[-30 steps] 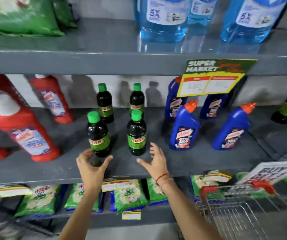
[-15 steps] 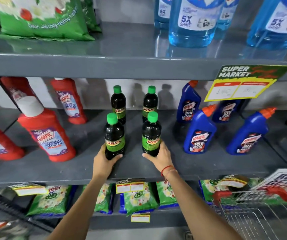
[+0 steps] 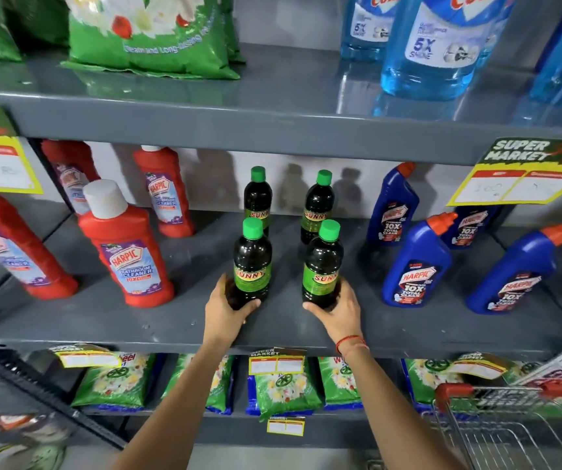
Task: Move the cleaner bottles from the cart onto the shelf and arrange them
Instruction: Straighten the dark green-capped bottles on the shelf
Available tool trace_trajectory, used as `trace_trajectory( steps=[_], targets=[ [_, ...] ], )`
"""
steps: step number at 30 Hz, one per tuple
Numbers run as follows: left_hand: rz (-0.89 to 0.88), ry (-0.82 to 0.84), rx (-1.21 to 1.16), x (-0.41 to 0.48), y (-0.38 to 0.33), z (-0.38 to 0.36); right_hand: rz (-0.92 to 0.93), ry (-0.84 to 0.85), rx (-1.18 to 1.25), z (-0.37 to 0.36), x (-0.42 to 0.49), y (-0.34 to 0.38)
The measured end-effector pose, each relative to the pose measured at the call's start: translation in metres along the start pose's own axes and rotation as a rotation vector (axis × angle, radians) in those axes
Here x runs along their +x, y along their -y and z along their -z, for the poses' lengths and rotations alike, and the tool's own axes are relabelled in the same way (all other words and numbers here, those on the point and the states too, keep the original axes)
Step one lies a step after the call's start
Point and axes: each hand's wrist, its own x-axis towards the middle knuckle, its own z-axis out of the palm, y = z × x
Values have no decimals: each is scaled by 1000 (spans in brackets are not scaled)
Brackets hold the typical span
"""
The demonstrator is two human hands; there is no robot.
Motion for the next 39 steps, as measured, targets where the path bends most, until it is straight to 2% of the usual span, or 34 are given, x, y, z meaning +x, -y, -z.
trace_trajectory(
  steps=[3, 5, 7, 9, 12, 15, 17, 19, 26, 30, 39],
  targets=[
    [24, -32, -115, -10, 7, 22, -45, -232, 61, -9, -24, 6],
    [-8, -81, -126, -17, 17, 45, 13, -367, 58, -22, -45, 14],
    [-30, -163, -122, -23, 26, 73, 124, -393, 65, -42, -62, 27],
    [-36, -279, -114, -24, 36, 103, 258, -306, 76, -69, -72, 46],
    [-46, -463, -109, -20, 50, 143, 360, -54, 90, -113, -74, 81],
    [-4, -620, -141, -8, 63, 176, 314, 198, 115, -157, -66, 111],
    [44, -660, -108, 4, 74, 199, 227, 343, 138, -184, -57, 126],
    [84, -660, -46, 17, 84, 218, 164, 415, 138, -205, -50, 135],
    [148, -585, 3, 51, 101, 243, 108, 392, 239, -241, -49, 143],
    [154, -595, -11, 64, 103, 248, 91, 411, 265, -246, -48, 144],
    [217, -627, 117, 73, 109, 252, 71, 441, 259, -252, -46, 148]
  ],
)
